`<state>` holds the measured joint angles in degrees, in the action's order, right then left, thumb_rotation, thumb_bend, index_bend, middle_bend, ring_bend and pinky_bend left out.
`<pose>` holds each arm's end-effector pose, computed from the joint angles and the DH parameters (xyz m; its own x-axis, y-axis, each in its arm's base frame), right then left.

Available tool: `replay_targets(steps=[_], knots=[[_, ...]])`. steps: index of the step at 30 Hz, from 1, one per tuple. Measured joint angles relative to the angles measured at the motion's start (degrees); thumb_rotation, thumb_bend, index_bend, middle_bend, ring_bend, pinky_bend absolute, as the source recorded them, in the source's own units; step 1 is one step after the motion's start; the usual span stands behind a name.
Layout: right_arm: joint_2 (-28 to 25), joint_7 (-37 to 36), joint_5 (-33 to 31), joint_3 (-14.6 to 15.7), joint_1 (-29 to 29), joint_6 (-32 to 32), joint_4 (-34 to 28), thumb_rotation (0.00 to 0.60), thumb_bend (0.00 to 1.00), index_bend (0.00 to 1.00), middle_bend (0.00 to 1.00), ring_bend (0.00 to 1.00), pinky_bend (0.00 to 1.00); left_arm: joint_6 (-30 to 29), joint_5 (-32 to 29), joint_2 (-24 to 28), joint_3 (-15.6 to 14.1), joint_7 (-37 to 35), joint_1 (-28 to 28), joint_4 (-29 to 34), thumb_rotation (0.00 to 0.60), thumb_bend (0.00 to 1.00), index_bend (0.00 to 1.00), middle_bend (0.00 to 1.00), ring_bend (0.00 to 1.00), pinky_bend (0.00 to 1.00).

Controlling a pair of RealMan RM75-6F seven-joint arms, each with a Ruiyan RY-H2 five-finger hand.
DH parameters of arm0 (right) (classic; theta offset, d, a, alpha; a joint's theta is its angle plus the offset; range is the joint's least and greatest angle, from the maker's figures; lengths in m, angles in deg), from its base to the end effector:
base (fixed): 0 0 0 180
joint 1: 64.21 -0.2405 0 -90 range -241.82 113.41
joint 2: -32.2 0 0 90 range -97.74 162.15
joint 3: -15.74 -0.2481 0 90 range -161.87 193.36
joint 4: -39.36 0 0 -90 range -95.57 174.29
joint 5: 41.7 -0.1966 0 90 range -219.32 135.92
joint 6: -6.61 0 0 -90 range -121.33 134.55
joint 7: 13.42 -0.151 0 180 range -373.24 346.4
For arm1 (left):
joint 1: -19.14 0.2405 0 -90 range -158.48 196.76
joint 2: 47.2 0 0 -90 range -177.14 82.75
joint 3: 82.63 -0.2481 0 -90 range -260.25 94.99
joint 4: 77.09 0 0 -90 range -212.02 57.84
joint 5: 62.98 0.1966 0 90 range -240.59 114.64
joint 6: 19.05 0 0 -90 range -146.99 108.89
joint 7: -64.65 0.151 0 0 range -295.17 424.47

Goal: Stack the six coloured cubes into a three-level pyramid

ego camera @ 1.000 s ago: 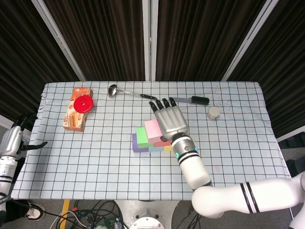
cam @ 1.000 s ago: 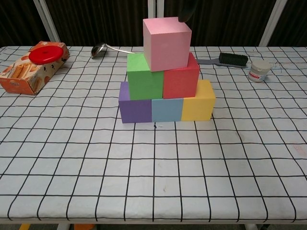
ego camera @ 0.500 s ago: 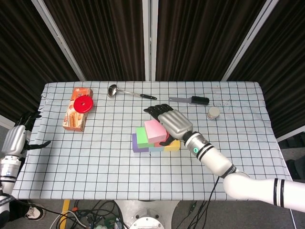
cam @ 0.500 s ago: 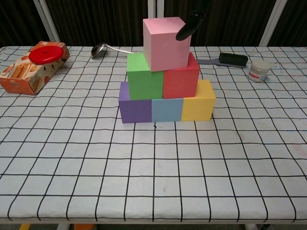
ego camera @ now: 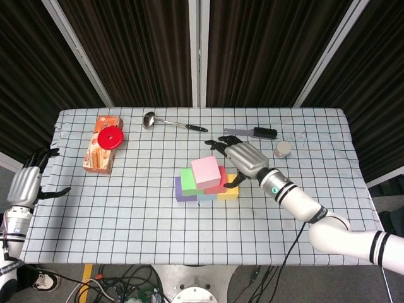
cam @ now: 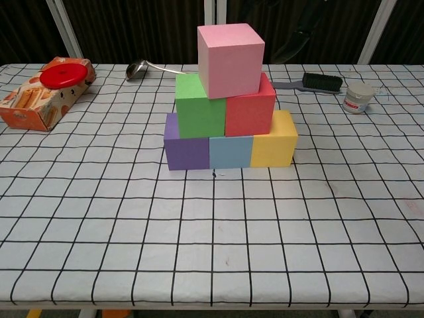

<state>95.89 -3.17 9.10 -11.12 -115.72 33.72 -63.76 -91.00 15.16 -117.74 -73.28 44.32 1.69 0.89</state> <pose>-0.0405 -0.3686 0.0918 0.3316 -0.4686 0.8188 -0.8772 -0.4725 0.0849 -0.3073 0.2814 0.1554 0.1424 0.0128 0.9897 0.9895 -0.0260 -0.1420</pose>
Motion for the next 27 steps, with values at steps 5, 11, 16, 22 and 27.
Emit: replay_targets(steps=[5, 11, 16, 22, 27], knots=[[0.46, -3.18, 3.04, 0.85, -1.01, 0.10, 0.87, 0.600, 0.05, 0.00, 0.16, 0.00, 0.00, -0.29, 0.37, -0.06, -0.37, 0.59, 0.12, -0.05, 0.600, 0.00, 0.12, 0.18, 0.03, 0.11], [1.16, -5.96, 4.55, 2.21, -2.77, 0.51, 2.01, 0.600, 0.08, 0.00, 0.27, 0.00, 0.00, -0.79, 0.78, -0.61, -0.62, 1.22, 0.11, -0.67, 0.600, 0.00, 0.12, 0.18, 0.03, 0.11], [2.61, -6.99, 6.22, 2.71, -2.90, 4.45, 2.68, 0.600, 0.12, 0.00, 0.39, 0.00, 0.00, -0.34, 0.58, -0.61, -0.75, 1.14, 0.02, -0.99, 0.600, 0.00, 0.12, 0.18, 0.03, 0.11], [2.71, -9.60, 7.97, 3.18, -2.76, 7.94, 1.70, 0.600, 0.15, 0.00, 0.47, 0.00, 0.00, -0.15, 0.30, -0.61, -0.84, 0.79, 0.12, -1.15, 0.600, 0.00, 0.12, 0.18, 0.03, 0.11], [2.26, -11.20, 8.51, 3.33, -2.54, 9.87, 0.91, 0.600, 0.15, 0.00, 0.47, 0.01, 0.00, -0.29, 0.46, -0.53, -0.81, 0.70, 0.06, -0.91, 0.600, 0.00, 0.12, 0.18, 0.03, 0.11]])
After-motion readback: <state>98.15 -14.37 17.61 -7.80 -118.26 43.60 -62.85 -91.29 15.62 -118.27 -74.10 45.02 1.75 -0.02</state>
